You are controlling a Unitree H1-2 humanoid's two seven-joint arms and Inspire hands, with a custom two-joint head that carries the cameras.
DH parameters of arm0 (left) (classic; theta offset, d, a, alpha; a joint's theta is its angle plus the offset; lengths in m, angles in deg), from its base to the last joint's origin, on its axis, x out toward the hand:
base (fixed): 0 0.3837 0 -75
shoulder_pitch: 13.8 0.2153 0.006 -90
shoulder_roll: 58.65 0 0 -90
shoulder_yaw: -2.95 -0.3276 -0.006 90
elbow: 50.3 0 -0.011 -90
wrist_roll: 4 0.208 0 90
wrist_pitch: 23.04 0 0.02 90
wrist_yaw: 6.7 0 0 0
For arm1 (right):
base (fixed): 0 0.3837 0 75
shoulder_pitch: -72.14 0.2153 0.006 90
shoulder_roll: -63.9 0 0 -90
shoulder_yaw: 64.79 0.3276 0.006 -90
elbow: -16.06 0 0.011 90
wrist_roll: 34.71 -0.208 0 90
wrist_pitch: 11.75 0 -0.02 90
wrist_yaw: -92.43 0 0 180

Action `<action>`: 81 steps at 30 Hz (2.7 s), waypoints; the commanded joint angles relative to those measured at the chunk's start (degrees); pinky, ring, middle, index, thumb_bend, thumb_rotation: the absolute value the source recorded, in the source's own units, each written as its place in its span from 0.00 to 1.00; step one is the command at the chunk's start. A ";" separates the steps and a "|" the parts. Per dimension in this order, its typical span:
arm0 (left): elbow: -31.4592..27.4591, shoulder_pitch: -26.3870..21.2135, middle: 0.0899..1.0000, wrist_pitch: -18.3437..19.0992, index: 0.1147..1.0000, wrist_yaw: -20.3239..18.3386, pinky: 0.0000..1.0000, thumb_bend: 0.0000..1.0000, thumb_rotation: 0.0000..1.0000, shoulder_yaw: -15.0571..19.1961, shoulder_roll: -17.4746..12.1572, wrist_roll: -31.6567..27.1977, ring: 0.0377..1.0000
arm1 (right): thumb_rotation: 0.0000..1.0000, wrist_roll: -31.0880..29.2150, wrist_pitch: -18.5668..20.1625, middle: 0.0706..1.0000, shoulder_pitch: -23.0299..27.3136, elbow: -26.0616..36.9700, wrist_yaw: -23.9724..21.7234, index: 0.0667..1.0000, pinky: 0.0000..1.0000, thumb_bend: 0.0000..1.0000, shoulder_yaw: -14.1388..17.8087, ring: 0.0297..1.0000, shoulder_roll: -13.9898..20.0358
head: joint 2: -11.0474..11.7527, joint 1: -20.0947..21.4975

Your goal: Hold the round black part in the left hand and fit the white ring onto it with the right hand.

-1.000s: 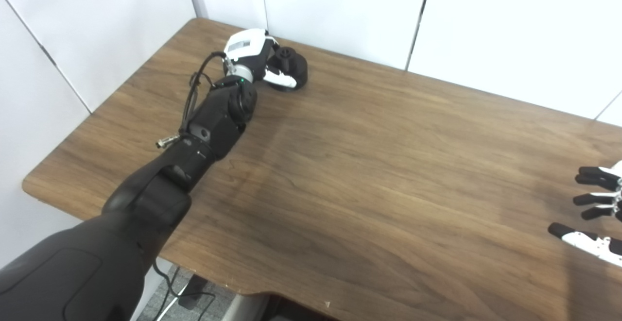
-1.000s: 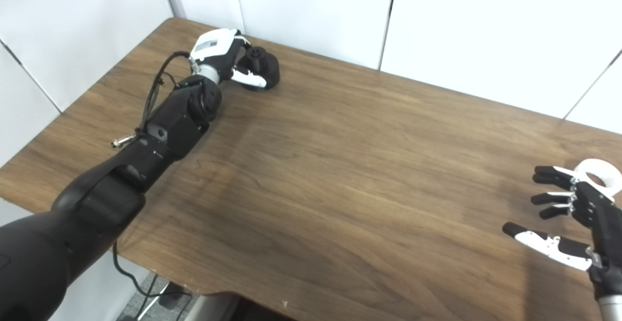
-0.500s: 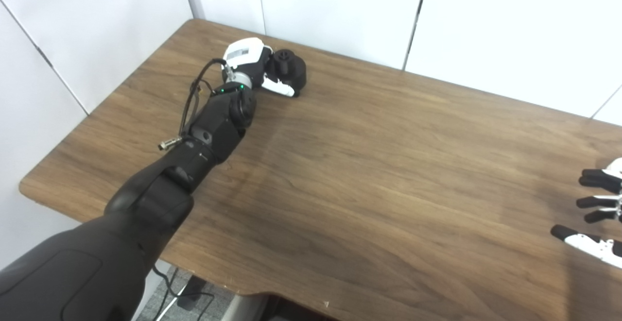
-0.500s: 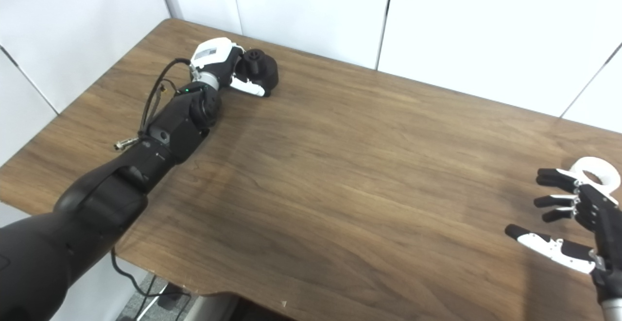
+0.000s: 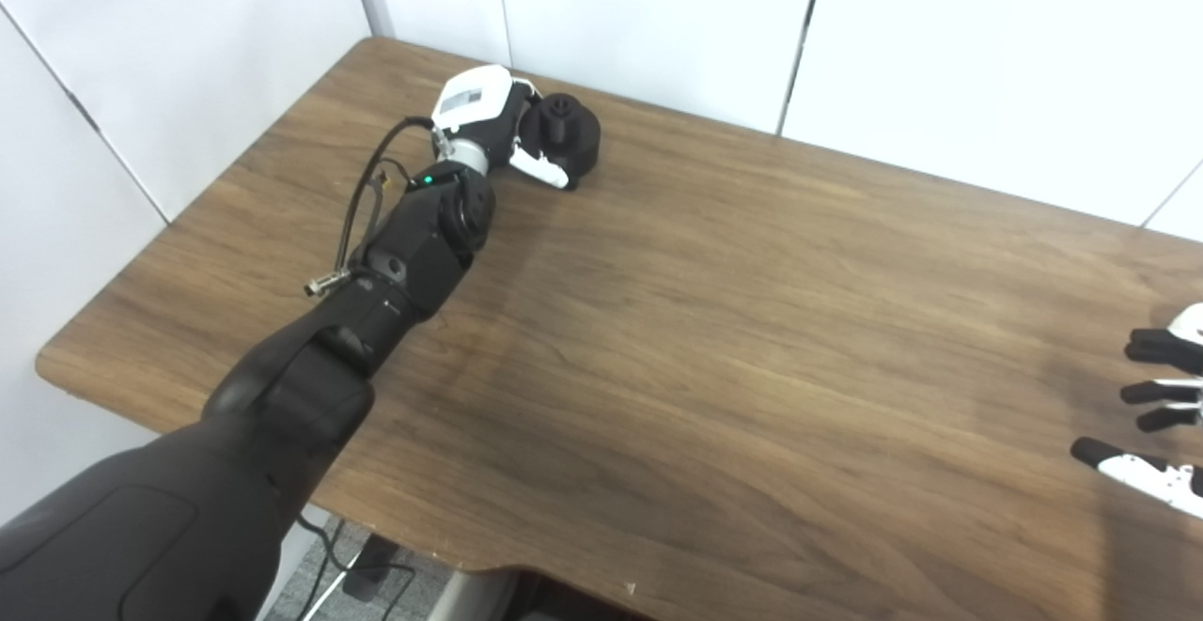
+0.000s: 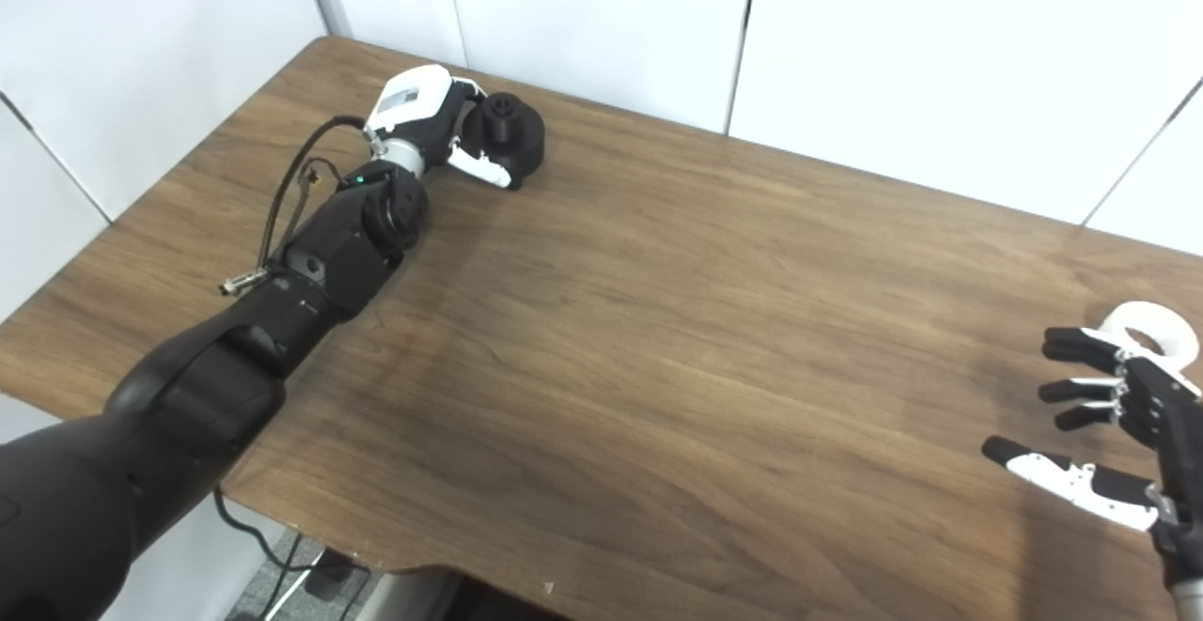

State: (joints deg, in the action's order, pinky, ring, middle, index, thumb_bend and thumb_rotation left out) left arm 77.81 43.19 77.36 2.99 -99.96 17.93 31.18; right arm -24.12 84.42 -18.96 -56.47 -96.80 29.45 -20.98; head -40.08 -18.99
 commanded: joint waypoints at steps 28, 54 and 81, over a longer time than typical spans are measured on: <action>-10.90 2.92 0.87 -24.54 0.42 -16.58 0.90 0.52 0.07 -5.93 -0.60 -5.71 0.95 | 0.13 2.37 0.89 0.71 3.06 3.20 0.16 0.69 0.49 0.74 -0.59 0.58 0.75 | -2.26 7.27; -28.30 8.46 0.90 -28.06 0.42 -30.09 0.96 0.52 0.08 -8.46 2.69 -7.22 0.99 | 0.12 6.18 5.09 0.74 3.54 6.97 0.83 0.71 0.51 0.72 -1.86 0.60 -2.02 | -5.24 19.49; -35.15 13.42 0.88 -31.59 0.42 -34.36 0.94 0.52 0.08 -14.66 5.77 -5.48 0.97 | 0.18 8.56 6.23 0.73 4.93 7.98 0.72 0.71 0.49 0.69 -3.46 0.59 -3.25 | -7.45 26.47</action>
State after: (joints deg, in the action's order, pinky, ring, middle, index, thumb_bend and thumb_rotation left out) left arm 43.55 56.85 47.88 -30.42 -113.66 23.36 25.34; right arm -15.70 91.57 -15.91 -50.40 -96.69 25.76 -24.64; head -47.46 7.46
